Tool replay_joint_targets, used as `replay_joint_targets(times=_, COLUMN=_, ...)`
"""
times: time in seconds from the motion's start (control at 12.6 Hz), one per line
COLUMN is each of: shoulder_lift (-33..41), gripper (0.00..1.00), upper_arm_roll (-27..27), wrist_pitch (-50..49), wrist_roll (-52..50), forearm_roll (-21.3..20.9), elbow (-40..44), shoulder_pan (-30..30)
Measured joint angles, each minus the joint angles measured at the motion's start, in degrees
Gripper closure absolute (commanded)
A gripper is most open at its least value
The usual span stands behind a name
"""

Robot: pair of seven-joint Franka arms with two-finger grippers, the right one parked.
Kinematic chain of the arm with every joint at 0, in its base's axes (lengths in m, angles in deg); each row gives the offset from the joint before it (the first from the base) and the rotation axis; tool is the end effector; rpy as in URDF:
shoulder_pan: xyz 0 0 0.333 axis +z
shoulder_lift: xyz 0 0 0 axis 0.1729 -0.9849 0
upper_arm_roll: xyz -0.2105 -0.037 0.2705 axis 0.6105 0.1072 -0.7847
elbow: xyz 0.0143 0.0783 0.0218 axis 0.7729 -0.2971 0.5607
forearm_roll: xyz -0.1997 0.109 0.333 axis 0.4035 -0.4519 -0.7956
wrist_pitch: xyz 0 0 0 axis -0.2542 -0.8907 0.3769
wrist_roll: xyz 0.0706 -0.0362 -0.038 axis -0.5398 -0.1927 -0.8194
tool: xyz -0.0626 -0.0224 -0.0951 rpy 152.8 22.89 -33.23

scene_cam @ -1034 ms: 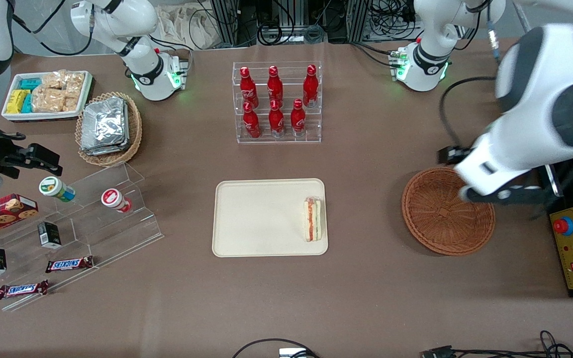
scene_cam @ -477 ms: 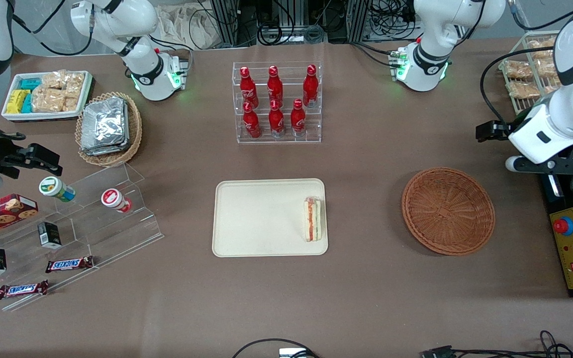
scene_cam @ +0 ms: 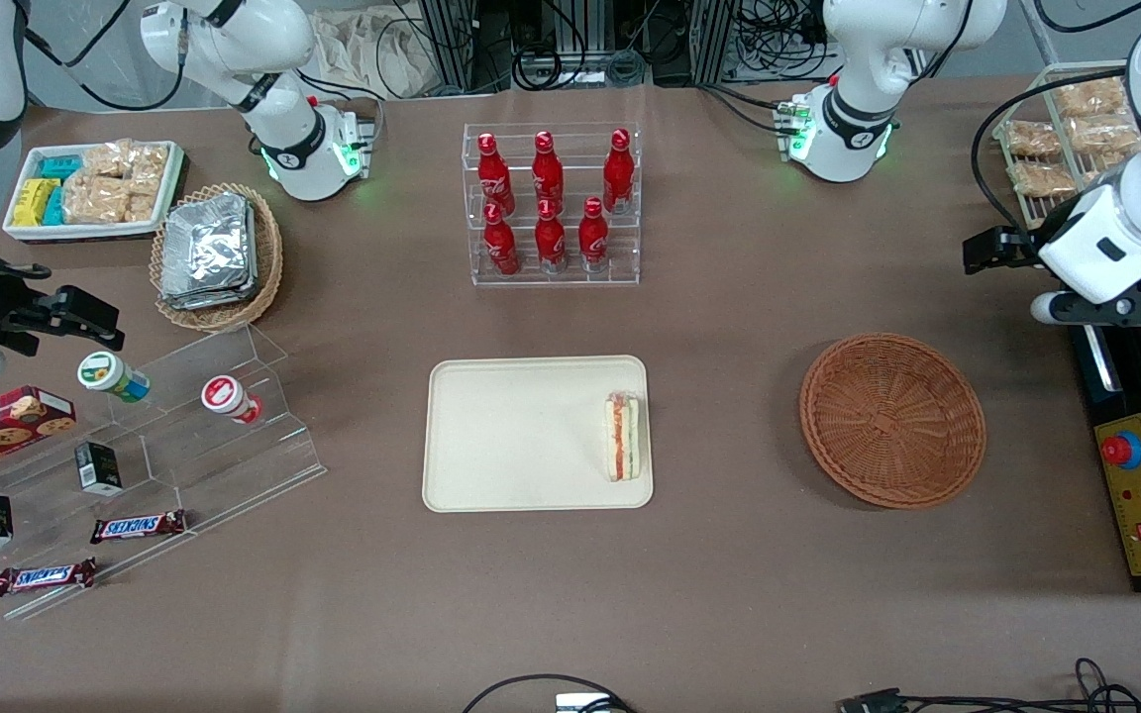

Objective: Place sandwich from basket to tray

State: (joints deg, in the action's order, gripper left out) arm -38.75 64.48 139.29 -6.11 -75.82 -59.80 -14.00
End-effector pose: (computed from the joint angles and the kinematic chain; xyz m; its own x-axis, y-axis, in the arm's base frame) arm 0.5415 -0.0310 0.5913 0.9675 -0.0585 -0.2458 -0.0692 -0.9970 -0.0354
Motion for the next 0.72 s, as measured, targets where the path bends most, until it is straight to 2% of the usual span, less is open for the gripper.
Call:
replay_joint_targets(times=0.16, shoulder_lift=0.04, gripper=0.0, upper_arm_roll=4.18, wrist_pitch=0.16, wrist_roll=-0.01, forearm_roll=0.0, elbow=0.3, shoulder_pan=4.48)
replay_joint_targets(times=0.72, shoulder_lift=-0.06, gripper=0.0, upper_arm_roll=4.71, wrist_pitch=0.63, wrist_roll=-0.05, forearm_roll=0.02, elbow=0.31, shoulder_pan=6.06)
